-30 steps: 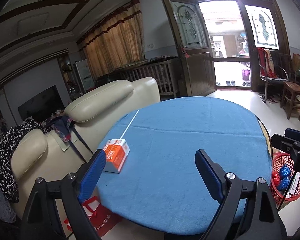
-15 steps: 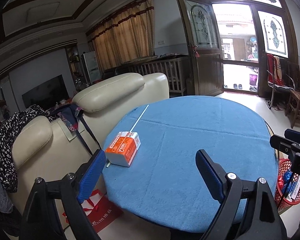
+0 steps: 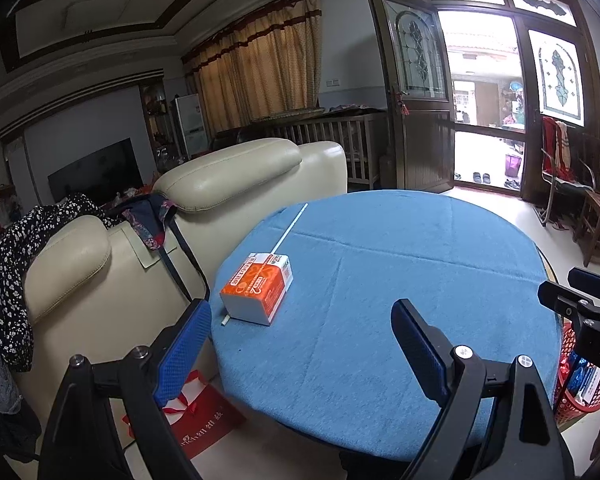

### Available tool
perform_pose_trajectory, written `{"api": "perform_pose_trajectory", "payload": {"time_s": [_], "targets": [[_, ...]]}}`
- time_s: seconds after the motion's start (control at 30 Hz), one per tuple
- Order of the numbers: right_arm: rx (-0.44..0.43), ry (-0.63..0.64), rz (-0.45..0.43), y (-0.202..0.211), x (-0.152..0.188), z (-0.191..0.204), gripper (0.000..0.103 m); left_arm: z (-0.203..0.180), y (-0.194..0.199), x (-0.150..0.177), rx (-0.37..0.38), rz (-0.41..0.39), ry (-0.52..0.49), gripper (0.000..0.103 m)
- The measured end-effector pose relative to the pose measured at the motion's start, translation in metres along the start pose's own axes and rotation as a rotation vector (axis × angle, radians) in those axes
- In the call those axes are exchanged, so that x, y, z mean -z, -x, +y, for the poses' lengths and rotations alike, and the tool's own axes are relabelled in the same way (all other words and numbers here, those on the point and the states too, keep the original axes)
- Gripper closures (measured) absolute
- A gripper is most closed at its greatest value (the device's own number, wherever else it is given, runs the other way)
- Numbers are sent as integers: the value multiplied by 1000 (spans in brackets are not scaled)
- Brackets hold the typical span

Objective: Collect trash

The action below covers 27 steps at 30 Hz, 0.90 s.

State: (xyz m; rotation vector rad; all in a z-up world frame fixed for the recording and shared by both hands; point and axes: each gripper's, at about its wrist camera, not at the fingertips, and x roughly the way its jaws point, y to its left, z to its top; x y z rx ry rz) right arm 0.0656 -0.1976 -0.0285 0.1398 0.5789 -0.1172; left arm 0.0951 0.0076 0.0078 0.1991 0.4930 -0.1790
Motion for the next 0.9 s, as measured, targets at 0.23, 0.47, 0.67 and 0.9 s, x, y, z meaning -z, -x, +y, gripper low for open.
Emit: {"api": "perform_pose_trajectory", "payload": {"time_s": [0.23,0.47,0.67,0.9], "targets": [[6,-12,5,-4,2,3,39,3,-1,3,3,2,2,11],[13,-6,8,-8,2,3,39,2,-3,4,11,2,-3,11],[20,-15,39,-26,1,-4,39,-3,-21,1,20,31,-11,11],[51,-21,82,-66,1,-22,39,-16,-70,1,48,91,-14,11]]}}
